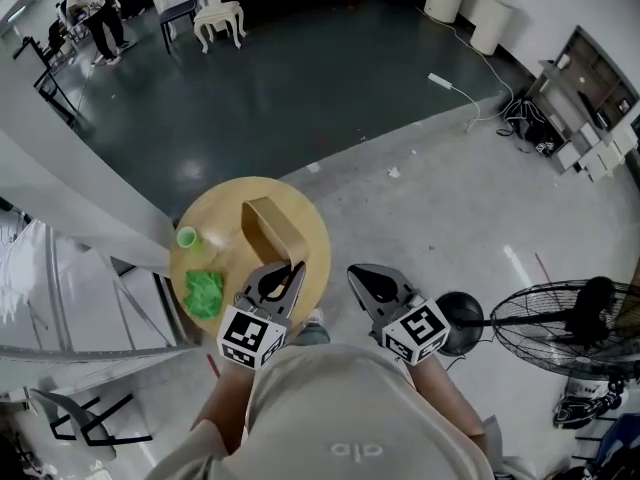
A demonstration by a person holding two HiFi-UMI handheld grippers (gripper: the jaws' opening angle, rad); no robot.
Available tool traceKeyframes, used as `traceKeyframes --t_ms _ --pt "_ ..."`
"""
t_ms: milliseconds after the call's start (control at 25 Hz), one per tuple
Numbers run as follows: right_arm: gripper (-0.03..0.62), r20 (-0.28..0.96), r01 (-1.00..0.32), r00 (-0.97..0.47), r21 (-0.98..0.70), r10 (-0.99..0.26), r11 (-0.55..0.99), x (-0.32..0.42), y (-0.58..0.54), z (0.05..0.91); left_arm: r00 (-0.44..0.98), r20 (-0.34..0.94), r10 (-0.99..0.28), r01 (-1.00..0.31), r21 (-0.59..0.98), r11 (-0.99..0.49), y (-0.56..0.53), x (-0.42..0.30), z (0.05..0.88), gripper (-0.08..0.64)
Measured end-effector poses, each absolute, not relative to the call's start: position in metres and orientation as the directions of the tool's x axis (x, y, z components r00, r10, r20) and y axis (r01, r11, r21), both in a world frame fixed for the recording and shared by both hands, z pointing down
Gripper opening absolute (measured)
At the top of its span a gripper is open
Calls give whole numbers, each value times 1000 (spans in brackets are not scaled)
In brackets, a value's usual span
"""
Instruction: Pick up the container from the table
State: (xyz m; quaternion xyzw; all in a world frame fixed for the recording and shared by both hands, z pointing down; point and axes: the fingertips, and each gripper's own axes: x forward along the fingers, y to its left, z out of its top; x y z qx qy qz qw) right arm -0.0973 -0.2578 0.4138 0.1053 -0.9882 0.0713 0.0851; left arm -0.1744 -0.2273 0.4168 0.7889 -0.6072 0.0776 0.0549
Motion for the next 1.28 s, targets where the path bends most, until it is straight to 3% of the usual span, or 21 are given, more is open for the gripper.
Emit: traceKeyframes --t_ms 1280 --pt "23 189 -294 -945 -142 -265 945 -67 -278 429 228 204 -952 -973 9 -231 -232 -167 431 21"
